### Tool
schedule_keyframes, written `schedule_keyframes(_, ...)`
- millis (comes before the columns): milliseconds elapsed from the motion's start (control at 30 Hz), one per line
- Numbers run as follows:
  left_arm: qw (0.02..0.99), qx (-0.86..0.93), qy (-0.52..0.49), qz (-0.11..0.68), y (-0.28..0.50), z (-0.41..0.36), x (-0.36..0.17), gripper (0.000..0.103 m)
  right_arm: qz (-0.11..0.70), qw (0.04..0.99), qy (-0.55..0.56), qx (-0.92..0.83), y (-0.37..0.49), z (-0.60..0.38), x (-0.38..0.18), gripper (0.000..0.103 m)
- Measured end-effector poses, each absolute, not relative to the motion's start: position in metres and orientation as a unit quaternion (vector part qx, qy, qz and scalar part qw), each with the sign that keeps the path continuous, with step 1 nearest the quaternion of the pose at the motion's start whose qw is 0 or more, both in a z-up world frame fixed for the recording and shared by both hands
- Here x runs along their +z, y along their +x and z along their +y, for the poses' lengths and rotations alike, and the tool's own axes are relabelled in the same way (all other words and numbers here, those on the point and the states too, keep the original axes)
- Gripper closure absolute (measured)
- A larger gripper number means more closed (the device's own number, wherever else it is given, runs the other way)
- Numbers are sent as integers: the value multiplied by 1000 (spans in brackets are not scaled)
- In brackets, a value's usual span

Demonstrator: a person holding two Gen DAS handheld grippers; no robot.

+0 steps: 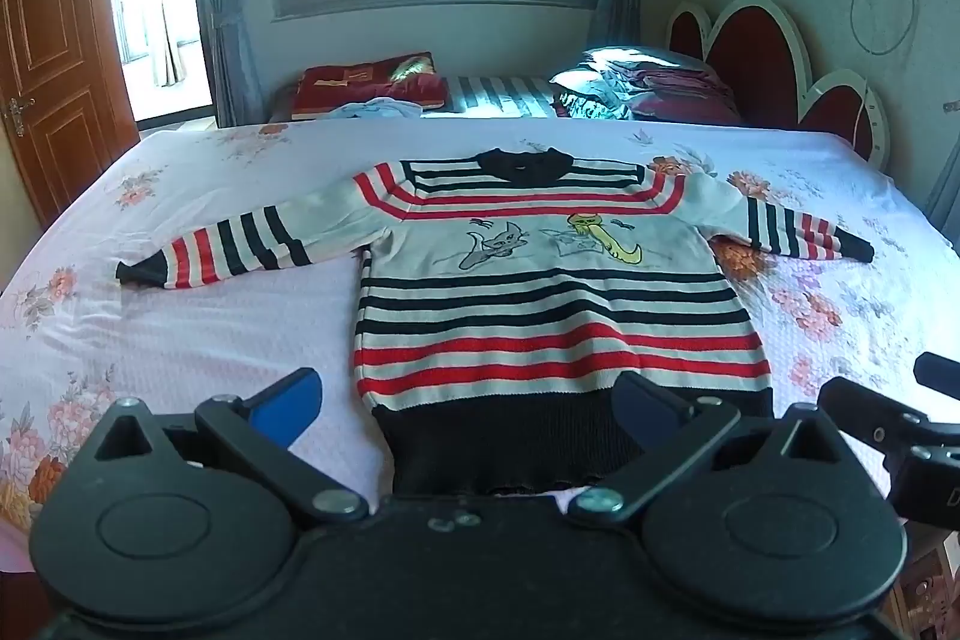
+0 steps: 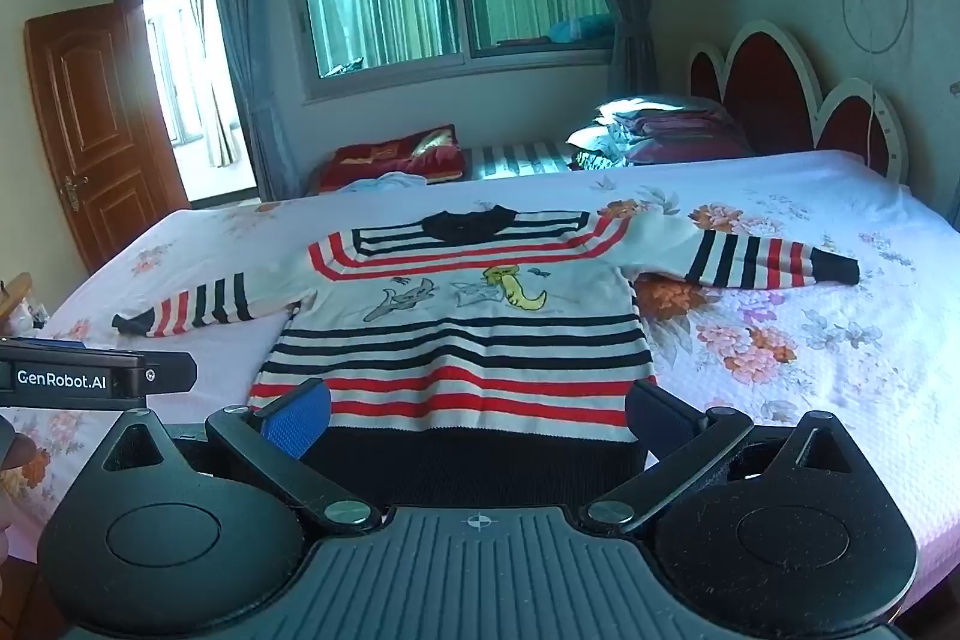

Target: Fold small clothes

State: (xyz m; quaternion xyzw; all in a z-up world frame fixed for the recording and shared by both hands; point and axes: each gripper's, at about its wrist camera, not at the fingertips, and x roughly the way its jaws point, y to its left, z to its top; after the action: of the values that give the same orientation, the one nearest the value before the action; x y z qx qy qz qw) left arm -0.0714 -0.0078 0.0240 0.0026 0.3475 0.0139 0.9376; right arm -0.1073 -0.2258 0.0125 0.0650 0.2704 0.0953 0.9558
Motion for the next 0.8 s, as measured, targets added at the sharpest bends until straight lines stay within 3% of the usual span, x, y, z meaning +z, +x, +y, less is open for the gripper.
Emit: schedule_keyframes(800, 938, 13, 2, 347, -64, -10, 25, 0, 271, 958, 56, 79, -96, -233, 16, 0)
